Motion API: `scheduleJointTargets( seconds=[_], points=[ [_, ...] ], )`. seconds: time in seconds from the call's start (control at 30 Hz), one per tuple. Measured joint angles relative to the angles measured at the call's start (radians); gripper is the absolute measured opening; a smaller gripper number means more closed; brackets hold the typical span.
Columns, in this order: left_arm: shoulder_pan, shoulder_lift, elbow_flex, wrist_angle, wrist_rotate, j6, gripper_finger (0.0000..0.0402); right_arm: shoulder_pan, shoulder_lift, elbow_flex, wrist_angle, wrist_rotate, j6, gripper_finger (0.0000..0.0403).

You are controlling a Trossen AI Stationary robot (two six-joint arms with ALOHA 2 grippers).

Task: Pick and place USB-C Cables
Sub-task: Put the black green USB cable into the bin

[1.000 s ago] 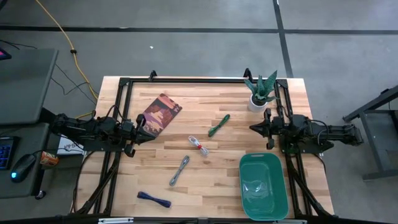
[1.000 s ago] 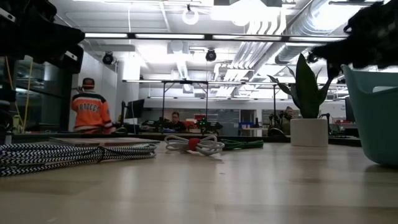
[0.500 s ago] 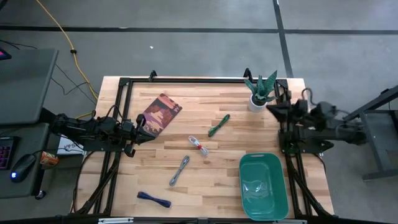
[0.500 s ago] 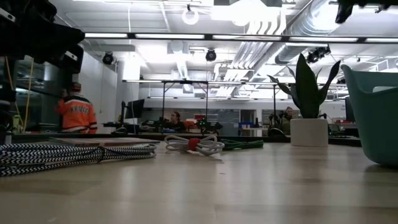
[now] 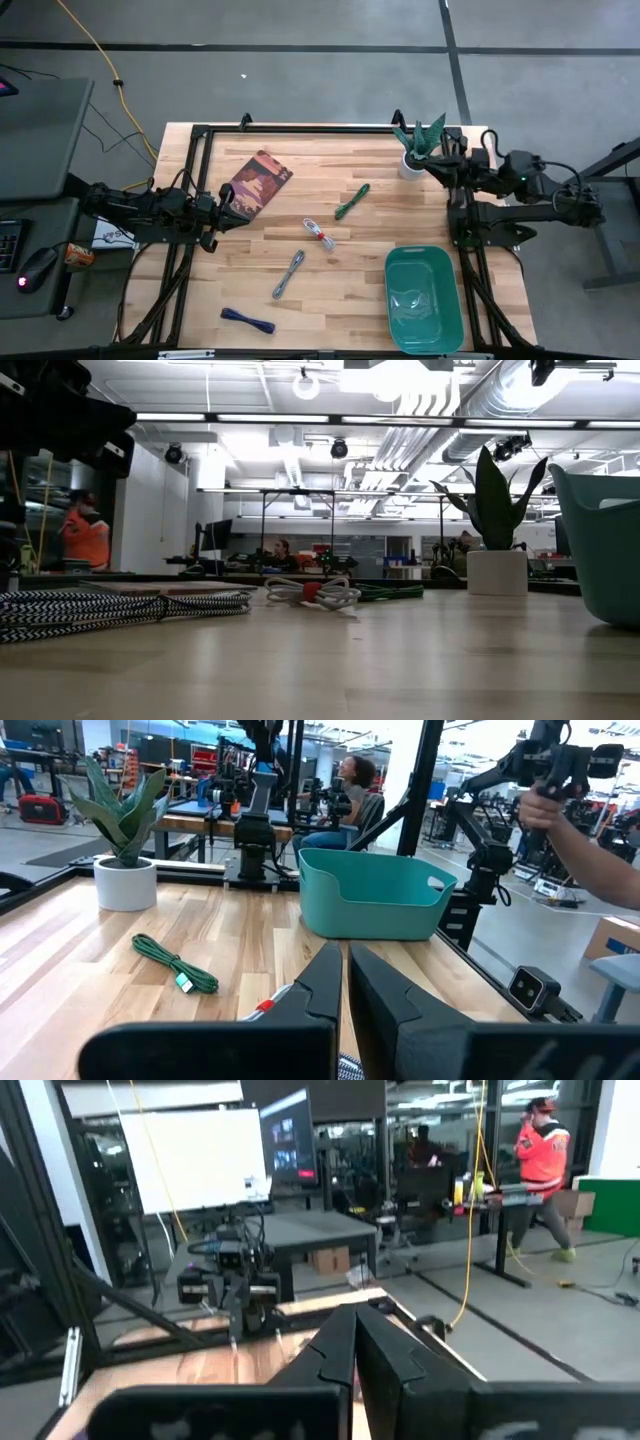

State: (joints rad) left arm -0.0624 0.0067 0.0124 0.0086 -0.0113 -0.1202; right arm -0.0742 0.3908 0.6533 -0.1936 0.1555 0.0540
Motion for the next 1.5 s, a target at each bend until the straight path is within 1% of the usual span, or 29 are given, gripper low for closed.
scheduleJointTargets(
  seconds=[0.07, 0.17, 0.27, 0.33, 0.47, 0.6, 0.7, 0.97, 1.37, 1.43, 1.5],
  points=[
    [0.0, 0.0, 0.0, 0.0, 0.0, 0.0, 0.0003, 0.0, 0.028, -0.009, 0.022, 0.0, 0.02, 0.0],
    [0.0, 0.0, 0.0, 0.0, 0.0, 0.0, 0.0003, 0.0, 0.105, -0.046, 0.166, -0.011, 0.036, 0.0],
    [0.0, 0.0, 0.0, 0.0, 0.0, 0.0, 0.0003, 0.0, 0.232, -0.059, 0.296, -0.042, 0.034, 0.0],
    [0.0, 0.0, 0.0, 0.0, 0.0, 0.0, 0.0003, 0.0, 0.323, -0.058, 0.375, -0.082, 0.019, 0.0],
    [0.0, 0.0, 0.0, 0.0, 0.0, 0.0, 0.0003, 0.0, 0.48, -0.033, 0.548, -0.132, 0.0, 0.0],
    [0.0, 0.0, 0.0, 0.0, 0.0, 0.0, 0.0003, 0.0, 0.572, 0.004, 0.58, -0.133, -0.031, 0.0],
    [0.0, 0.0, 0.0, 0.0, 0.0, 0.0, 0.0003, 0.0, 0.578, 0.022, 0.594, -0.133, -0.045, 0.0],
    [0.0, 0.0, 0.0, 0.0, 0.0, 0.0, 0.0003, 0.0, 0.512, 0.022, 0.545, -0.133, -0.045, 0.0],
    [0.0, 0.0, 0.0, 0.027, -0.005, 0.0, 0.0003, 0.0, 0.513, 0.022, 0.465, -0.133, -0.006, 0.0],
    [0.0, 0.0, 0.0, 0.068, -0.04, 0.004, 0.0003, 0.0, 0.513, 0.022, 0.466, -0.133, -0.006, 0.0],
    [0.0, 0.004, 0.0, 0.149, -0.09, 0.009, 0.0003, 0.0, 0.513, 0.022, 0.465, -0.133, -0.006, 0.0]
  ],
)
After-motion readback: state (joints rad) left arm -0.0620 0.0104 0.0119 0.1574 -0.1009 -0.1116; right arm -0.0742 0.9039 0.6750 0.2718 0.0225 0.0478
